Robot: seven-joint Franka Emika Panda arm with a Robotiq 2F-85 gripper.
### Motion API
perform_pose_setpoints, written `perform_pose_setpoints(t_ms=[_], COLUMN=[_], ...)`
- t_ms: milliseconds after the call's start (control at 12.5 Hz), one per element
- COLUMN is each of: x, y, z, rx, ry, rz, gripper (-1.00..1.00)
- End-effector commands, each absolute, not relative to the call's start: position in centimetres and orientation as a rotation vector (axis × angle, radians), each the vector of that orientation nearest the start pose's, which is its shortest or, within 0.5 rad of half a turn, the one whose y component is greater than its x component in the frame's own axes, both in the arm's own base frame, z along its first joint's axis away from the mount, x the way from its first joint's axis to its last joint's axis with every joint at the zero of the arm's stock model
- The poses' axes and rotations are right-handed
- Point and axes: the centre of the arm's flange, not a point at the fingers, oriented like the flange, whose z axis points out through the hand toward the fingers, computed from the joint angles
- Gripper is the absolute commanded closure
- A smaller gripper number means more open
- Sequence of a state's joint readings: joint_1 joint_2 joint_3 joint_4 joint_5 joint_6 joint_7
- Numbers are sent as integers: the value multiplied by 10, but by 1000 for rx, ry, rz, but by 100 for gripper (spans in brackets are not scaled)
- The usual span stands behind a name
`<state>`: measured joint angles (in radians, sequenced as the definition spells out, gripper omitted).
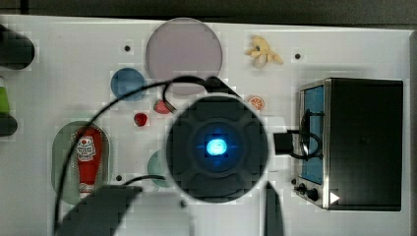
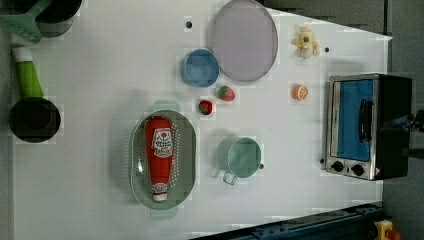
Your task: Pick ketchup from strainer and place it on the table
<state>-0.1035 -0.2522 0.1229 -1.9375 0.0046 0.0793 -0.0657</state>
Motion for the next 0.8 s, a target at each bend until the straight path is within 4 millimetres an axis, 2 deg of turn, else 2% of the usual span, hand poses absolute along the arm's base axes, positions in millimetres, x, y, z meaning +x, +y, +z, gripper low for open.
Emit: perform_pose_setpoints(t_ms=[80, 400, 800], x=[490, 488, 470], y=[104, 211, 319], z=[552, 516, 451], rx=[-3074, -3136, -3108], ry=[899, 580, 244], rz=[81, 35, 88], gripper=[-100, -100, -100])
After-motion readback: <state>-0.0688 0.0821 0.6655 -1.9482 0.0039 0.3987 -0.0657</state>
